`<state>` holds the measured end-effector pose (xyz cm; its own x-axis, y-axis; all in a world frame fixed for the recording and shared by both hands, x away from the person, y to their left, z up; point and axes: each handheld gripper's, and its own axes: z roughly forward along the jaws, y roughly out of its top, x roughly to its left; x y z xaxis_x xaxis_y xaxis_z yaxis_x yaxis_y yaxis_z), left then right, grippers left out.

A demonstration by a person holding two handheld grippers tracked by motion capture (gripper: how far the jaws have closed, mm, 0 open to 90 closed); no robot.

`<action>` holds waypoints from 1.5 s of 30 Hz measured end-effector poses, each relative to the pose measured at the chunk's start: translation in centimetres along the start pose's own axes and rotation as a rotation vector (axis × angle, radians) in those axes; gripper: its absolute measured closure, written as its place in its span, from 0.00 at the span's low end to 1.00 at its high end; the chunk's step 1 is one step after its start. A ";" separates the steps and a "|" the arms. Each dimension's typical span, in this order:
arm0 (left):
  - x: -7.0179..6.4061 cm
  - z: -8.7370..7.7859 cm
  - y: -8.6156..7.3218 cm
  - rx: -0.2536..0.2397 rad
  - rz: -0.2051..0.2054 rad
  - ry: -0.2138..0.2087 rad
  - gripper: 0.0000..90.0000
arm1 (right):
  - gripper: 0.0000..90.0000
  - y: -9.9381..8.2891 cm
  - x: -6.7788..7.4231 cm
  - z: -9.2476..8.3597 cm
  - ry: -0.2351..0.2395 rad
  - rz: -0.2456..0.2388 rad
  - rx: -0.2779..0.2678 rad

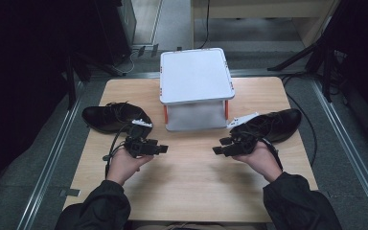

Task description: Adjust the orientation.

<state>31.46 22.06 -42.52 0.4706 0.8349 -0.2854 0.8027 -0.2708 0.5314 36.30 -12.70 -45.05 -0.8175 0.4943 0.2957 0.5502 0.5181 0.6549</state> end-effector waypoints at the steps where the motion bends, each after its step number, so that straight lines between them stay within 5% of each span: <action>1: 0.2 -0.3 -0.1 -0.001 -0.004 0.006 0.47 | 0.53 0.1 0.1 0.1 0.003 -0.001 0.007; 11: 2.1 -2.9 -0.6 0.004 -0.053 0.046 0.48 | 0.52 0.8 0.6 1.2 0.019 -0.038 0.042; 17: 3.2 -3.9 0.1 0.106 -0.053 0.077 0.49 | 0.52 0.5 0.9 1.3 0.019 -0.052 0.071; 21: 4.1 -5.2 1.5 0.180 -0.048 0.134 0.49 | 0.52 0.4 0.8 1.3 0.020 -0.048 0.075; 29: 5.9 -6.9 5.6 0.224 -0.071 0.172 0.51 | 0.52 0.1 0.8 1.2 0.017 -0.051 0.089; 36: 6.8 -6.0 9.6 0.268 -0.065 0.184 0.53 | 0.52 0.0 0.8 1.1 0.018 -0.048 0.092; 45: 7.9 -2.9 11.7 0.342 -0.059 0.223 0.57 | 0.52 -0.5 0.6 0.7 0.012 -0.041 0.092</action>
<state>43.47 26.84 -36.26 0.3590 0.9271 -0.1080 0.9192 -0.3312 0.2131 35.64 -12.15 -45.64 -0.8415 0.4631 0.2782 0.5287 0.6000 0.6004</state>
